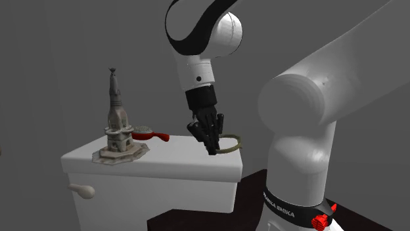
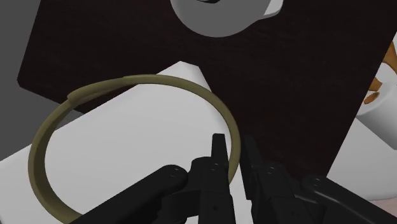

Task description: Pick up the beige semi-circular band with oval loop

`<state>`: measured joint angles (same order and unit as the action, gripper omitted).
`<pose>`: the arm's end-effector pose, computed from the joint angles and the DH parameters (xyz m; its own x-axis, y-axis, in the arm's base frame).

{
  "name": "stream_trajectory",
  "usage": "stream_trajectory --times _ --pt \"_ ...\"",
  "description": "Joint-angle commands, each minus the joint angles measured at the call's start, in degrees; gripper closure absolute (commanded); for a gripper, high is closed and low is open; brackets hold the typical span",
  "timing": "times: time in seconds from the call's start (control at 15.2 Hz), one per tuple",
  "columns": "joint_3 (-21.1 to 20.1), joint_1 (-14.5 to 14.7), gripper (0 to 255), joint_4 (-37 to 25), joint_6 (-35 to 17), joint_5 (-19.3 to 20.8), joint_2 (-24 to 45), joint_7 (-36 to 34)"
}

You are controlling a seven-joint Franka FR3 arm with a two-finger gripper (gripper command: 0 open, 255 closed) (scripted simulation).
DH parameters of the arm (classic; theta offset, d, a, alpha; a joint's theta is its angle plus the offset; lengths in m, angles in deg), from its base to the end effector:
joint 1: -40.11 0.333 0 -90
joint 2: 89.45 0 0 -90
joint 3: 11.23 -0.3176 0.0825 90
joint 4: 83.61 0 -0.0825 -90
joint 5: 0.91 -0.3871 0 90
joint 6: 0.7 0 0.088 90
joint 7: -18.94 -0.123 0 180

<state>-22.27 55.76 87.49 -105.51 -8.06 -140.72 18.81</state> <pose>0.2117 0.1009 0.3302 0.9168 0.3016 -0.2618 0.3232 -0.9454 0.0426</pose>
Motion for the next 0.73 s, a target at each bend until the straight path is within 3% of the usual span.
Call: stream_trajectory --times 0.0,0.66 --pt "0.3 -0.1 255 -1.2 2.2 0.3 -1.0 0.0" --pt "1.3 -0.5 255 -6.4 10.0 1.3 -3.6 0.2"
